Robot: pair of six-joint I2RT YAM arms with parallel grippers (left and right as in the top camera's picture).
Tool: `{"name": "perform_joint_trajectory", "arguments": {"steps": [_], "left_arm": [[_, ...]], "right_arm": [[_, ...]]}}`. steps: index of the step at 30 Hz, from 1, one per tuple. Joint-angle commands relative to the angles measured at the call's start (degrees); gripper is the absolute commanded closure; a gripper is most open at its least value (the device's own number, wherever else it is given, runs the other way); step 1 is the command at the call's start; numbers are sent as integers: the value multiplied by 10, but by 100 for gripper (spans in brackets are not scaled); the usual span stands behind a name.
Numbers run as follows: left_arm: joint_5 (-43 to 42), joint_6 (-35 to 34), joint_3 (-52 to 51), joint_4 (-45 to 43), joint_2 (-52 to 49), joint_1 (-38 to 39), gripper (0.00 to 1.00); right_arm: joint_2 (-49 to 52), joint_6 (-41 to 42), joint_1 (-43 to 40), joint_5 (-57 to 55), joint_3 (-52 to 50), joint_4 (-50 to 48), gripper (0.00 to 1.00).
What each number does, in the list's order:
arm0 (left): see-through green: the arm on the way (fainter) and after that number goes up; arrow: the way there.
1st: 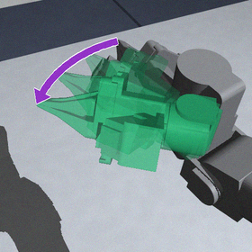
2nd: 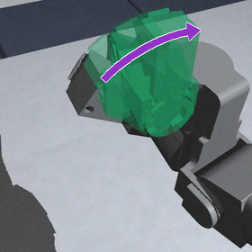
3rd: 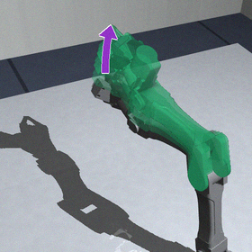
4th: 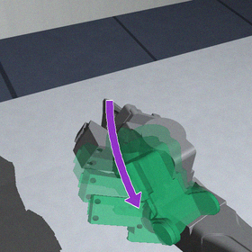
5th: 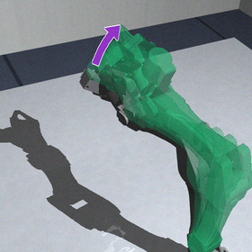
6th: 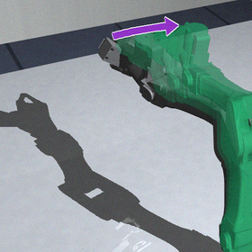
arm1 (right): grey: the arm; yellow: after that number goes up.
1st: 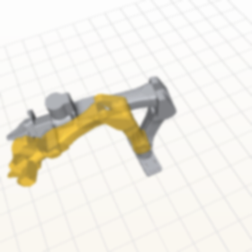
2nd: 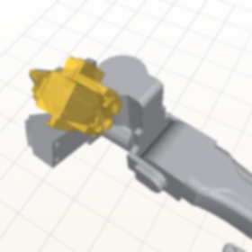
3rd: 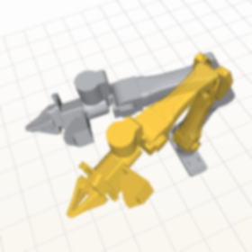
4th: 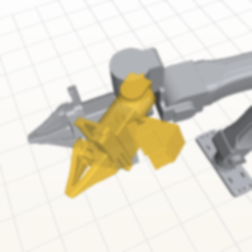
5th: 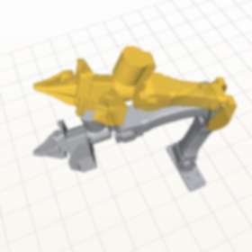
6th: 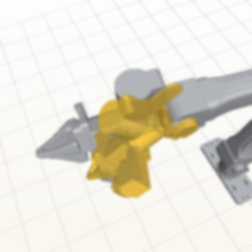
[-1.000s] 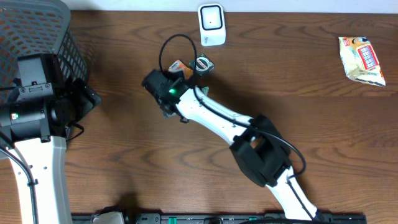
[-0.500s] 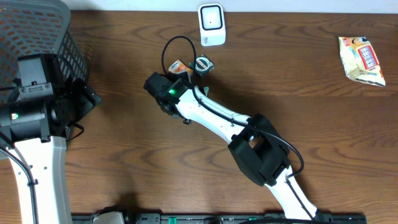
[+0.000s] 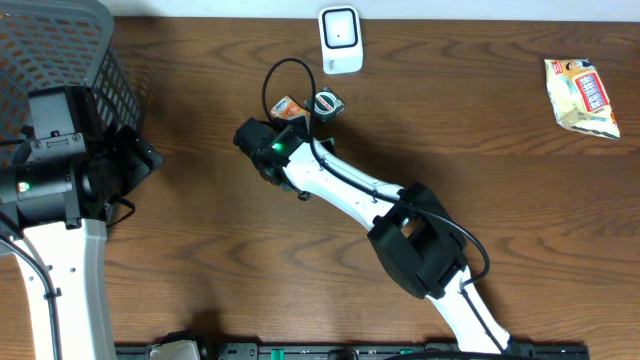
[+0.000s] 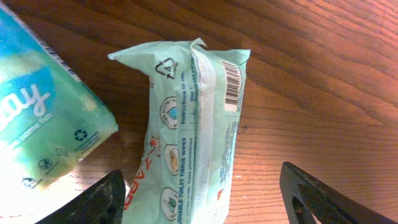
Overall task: Scan the item barcode
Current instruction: 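Grasp the mint-green packet with the right gripper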
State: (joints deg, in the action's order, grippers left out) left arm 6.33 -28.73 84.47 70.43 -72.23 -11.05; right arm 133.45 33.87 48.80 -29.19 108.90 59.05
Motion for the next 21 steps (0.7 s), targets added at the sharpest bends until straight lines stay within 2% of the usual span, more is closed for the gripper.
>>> {"name": "perform_joint_trajectory", "arguments": {"steps": [1,7,9,13,18,21], "left_arm": [[2,-5,1,1,0,-2,2],[2,-5,1,1,0,-2,2],[2,-5,1,1,0,-2,2],[2,-5,1,1,0,-2,3],[2,-5,1,1,0,-2,3],[2,-5,1,1,0,-2,3]], "right_arm": [[-19,4,-10,-6,-5,1,26],[-19,-12,-12,-3,-53,-60,26],[-19,-18,-12,-2,-72,-79,30],[-19,-18,-12,-2,-83,-85,47],[-20,-18,-12,-2,-78,-78,61],[-26,-18,-14,9,-65,-56,76]]}}
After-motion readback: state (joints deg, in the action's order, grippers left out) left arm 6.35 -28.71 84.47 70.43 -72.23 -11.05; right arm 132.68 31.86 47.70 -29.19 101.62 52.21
